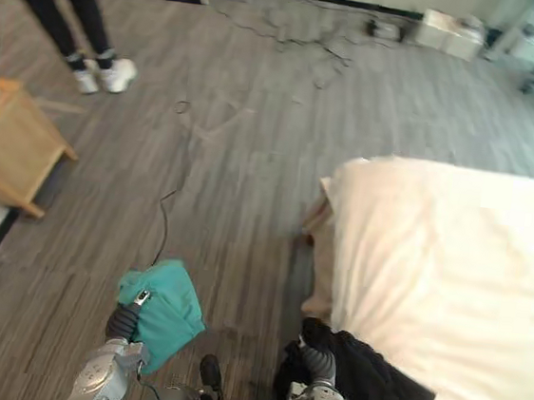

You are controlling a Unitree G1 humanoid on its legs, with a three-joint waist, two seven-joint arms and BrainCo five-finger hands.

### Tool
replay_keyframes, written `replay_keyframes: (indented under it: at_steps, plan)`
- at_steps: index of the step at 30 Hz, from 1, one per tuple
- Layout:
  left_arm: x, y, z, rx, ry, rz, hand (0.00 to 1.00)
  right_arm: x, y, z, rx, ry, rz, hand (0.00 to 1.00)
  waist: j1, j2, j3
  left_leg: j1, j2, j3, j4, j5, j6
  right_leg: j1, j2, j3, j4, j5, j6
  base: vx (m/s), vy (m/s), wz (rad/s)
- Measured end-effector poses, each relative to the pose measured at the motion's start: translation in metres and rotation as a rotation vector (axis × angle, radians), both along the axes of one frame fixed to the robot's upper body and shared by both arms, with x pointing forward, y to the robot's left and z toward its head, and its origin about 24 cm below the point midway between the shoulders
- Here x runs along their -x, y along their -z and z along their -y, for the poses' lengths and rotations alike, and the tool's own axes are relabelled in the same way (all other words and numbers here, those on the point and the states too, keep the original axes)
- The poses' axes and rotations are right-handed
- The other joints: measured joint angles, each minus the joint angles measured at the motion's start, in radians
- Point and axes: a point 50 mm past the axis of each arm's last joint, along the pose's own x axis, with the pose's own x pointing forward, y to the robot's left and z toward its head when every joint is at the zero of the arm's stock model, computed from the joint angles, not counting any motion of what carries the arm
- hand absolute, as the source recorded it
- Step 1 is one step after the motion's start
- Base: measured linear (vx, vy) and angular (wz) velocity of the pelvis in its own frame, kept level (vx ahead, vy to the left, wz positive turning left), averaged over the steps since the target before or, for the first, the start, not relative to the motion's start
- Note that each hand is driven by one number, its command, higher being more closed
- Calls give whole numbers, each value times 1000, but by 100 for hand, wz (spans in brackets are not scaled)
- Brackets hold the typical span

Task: Tidy the bed and pick cloth on bed and put in laundry

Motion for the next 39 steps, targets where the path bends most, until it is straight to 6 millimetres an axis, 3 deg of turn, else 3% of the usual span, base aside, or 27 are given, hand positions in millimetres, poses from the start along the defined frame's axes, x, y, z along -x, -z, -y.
replay_keyframes:
  at_steps: [1,3,6,8,13,14,17,22,26,30,33,34,35,37,39]
  plan:
    - [2,2,1,2,2,-11,100,0,0,-1,-4,4,2,100,2,-2,0,9,-1,-32,0,4,-11,-26,25,66,-19,4,6,242,-161,116]
    - [8,11,0,-2,1,-58,100,1,1,-4,-26,24,-3,100,4,-43,1,35,-32,-66,10,6,-21,-19,2,112,-161,111,5,203,-163,89]
    - [13,16,16,41,24,-81,100,3,0,-2,-45,59,4,100,20,-38,-4,50,-3,-69,16,-16,-66,23,21,82,-201,104,-12,176,-180,20]
    - [16,18,29,67,69,-92,100,2,-1,-3,-48,59,9,100,29,-35,-5,76,20,-60,-6,-20,-73,53,46,82,-237,108,-18,140,-165,-17]
    - [15,18,38,87,112,-84,100,10,2,-3,-51,61,-12,100,27,-35,-13,144,25,-56,-60,-24,-80,124,56,76,-293,109,-17,123,-61,-2]
    - [36,31,24,41,123,-175,100,11,12,-10,-68,13,-59,100,29,-30,-65,152,0,-48,-126,33,-56,181,41,60,-439,182,-6,55,-5,0]
    - [36,31,24,41,123,-175,100,11,12,-10,-67,14,-59,100,29,-29,-66,152,0,-48,-126,33,-56,181,41,61,-439,182,-6,0,0,0]
    - [25,43,14,14,114,-224,100,7,30,1,-54,15,-140,100,30,-29,-66,168,10,-19,-127,25,-67,195,49,73,-456,190,-12,0,-5,-13]
    - [13,54,-6,-21,82,-294,100,-1,47,26,-89,107,-241,100,22,-18,-66,194,20,6,-127,19,-76,216,56,86,-461,191,-12,15,-36,-15]
    - [3,56,-27,-49,18,-329,100,-20,49,46,-114,154,-273,100,12,-6,-50,202,33,20,-124,13,-86,215,66,90,-452,191,-12,1,-45,-10]
    - [-7,49,-38,-61,-12,-291,100,-35,44,46,-136,157,-245,100,8,-21,-9,64,74,32,175,-101,-125,210,68,67,-434,186,-20,-28,-78,10]
    - [-9,48,-38,-55,-16,-279,100,-37,43,46,-136,150,-240,100,13,-16,19,-18,107,31,364,-140,-140,230,77,46,-437,173,-41,-57,-109,39]
    - [-12,47,-34,-37,-13,-269,100,-34,44,49,-129,151,-249,100,17,-6,47,-89,143,28,542,-140,-141,253,89,26,-436,164,-52,-53,-86,40]
    - [-6,51,-28,-8,-23,-286,100,-30,45,56,-115,160,-261,100,34,7,65,-151,173,24,682,-113,-155,284,96,22,-438,132,-78,16,-19,31]
    - [-1,54,-27,1,-23,-310,100,-31,44,58,-121,174,-258,100,35,2,82,-205,169,24,701,-150,-156,298,82,11,-436,117,-80,106,11,28]
